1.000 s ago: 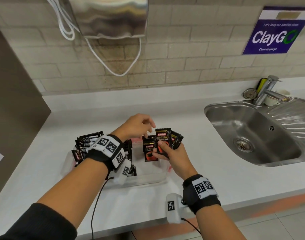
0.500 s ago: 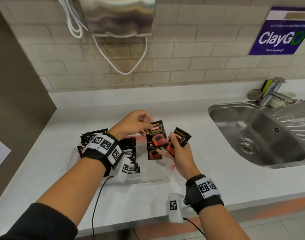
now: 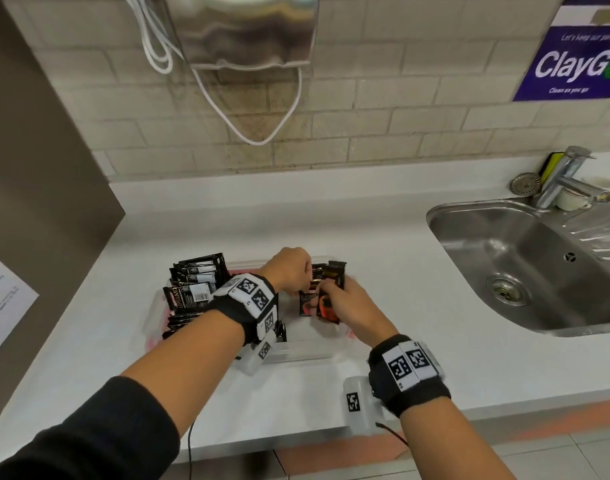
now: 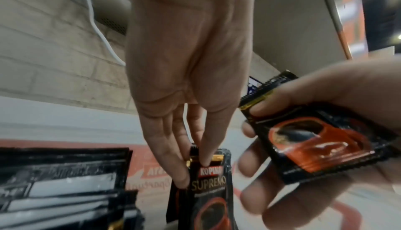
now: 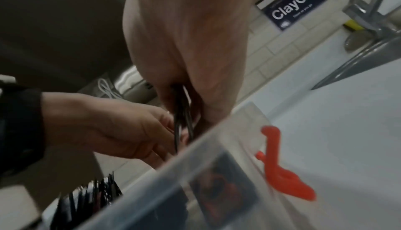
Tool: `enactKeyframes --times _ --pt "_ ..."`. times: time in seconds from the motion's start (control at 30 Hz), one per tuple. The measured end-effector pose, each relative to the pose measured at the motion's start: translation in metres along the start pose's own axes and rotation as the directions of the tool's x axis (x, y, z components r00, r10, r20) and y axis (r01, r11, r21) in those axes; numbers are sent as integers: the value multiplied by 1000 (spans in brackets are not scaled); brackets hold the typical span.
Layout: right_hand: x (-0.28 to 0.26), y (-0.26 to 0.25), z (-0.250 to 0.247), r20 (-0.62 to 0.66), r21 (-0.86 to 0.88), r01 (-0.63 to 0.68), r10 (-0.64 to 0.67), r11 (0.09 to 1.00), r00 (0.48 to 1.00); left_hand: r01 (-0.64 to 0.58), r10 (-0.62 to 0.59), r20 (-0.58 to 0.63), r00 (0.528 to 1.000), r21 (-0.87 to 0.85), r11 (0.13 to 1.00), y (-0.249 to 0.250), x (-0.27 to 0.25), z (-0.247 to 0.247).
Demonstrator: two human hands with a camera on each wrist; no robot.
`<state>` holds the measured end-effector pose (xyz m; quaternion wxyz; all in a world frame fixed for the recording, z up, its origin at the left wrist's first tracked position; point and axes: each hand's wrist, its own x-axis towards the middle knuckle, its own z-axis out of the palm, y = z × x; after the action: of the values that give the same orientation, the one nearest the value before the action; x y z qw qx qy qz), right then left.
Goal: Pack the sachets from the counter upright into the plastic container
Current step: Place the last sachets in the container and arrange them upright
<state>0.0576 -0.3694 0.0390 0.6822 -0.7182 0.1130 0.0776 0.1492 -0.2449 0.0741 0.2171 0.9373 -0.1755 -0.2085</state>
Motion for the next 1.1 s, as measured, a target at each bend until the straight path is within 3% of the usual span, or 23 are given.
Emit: enactKeyframes --times 0.07,0.13,0.33,0.47,0.67,1.1 --pt "3 -2 6 52 -77 -89 93 993 994 7 -5 -36 999 49 999 3 2 3" --pt "7 1 14 46 -37 -179 181 983 982 19 -16 -67 998 44 999 4 4 3" --pt "15 4 29 -27 81 -249 252 965 967 12 -13 -105 994 -11 1000 2 7 2" --pt "18 4 34 -113 173 -180 202 968 973 -40 38 -108 993 -15 999 -2 9 1" --pt "18 10 41 -186 134 -103 127 986 974 -98 103 -110 989 55 994 -3 10 6" --pt "10 2 28 -21 205 -227 236 952 971 -23 32 -128 991 73 997 -1 8 4"
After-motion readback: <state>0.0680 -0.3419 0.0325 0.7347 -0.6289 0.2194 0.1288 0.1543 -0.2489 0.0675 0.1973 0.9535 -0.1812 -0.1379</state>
